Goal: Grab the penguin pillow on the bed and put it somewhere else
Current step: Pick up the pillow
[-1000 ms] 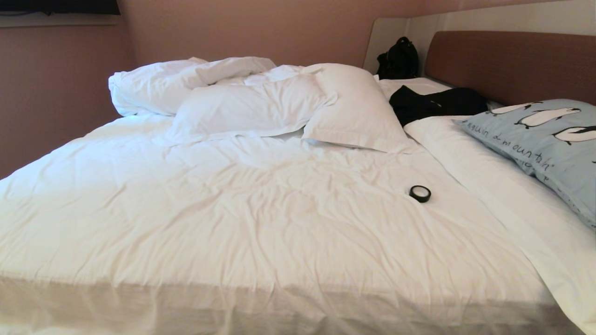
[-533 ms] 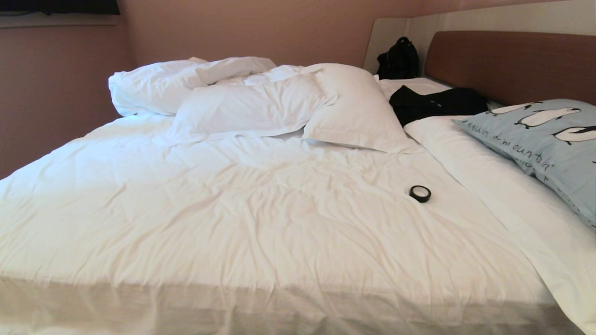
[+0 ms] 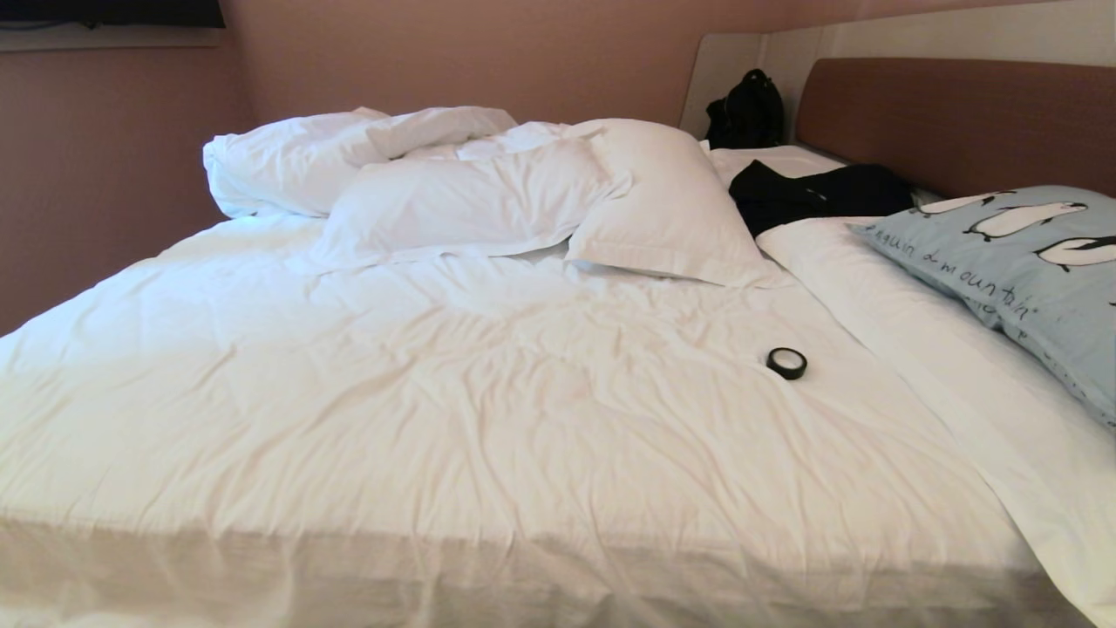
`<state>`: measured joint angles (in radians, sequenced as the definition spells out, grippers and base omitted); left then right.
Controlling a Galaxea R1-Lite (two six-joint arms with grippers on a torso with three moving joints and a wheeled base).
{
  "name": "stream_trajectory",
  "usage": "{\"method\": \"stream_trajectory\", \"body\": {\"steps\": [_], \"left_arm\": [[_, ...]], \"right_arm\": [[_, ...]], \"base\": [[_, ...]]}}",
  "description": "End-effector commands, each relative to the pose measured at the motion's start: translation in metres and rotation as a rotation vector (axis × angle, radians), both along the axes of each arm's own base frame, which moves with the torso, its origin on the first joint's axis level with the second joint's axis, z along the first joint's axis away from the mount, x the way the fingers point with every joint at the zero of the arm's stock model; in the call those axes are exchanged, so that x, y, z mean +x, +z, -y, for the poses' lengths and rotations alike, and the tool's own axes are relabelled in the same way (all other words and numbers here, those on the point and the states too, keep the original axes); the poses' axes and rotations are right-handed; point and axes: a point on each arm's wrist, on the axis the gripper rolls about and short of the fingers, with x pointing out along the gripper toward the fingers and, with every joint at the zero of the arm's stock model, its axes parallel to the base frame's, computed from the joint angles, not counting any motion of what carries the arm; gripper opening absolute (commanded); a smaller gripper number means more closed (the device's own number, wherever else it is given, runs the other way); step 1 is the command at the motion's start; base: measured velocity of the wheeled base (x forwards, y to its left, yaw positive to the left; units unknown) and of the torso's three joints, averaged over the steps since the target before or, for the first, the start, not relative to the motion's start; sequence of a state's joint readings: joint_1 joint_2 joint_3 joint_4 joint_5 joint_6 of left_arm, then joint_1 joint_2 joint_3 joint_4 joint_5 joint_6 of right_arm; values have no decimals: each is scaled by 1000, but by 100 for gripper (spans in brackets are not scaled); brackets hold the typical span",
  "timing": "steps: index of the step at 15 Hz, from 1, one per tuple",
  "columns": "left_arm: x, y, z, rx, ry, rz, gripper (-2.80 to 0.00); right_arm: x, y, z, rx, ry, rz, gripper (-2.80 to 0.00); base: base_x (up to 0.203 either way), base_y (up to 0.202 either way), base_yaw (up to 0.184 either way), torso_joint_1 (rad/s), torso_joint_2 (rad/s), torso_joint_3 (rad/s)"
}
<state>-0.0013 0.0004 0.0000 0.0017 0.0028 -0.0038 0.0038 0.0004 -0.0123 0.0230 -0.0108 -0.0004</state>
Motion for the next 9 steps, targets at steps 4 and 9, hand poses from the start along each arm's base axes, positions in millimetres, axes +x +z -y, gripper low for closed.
{"method": "stream_trajectory", "body": {"steps": [4, 9], "left_arm": [[0, 0, 0, -1, 0, -1, -280], [0, 0, 0, -1, 0, -1, -280]], "right_arm": [[0, 0, 0, -15, -1, -3, -280], [0, 0, 0, -38, 0, -5, -280]], "base": [[0, 0, 0, 0, 0, 0], [0, 0, 0, 0, 0, 0]]}}
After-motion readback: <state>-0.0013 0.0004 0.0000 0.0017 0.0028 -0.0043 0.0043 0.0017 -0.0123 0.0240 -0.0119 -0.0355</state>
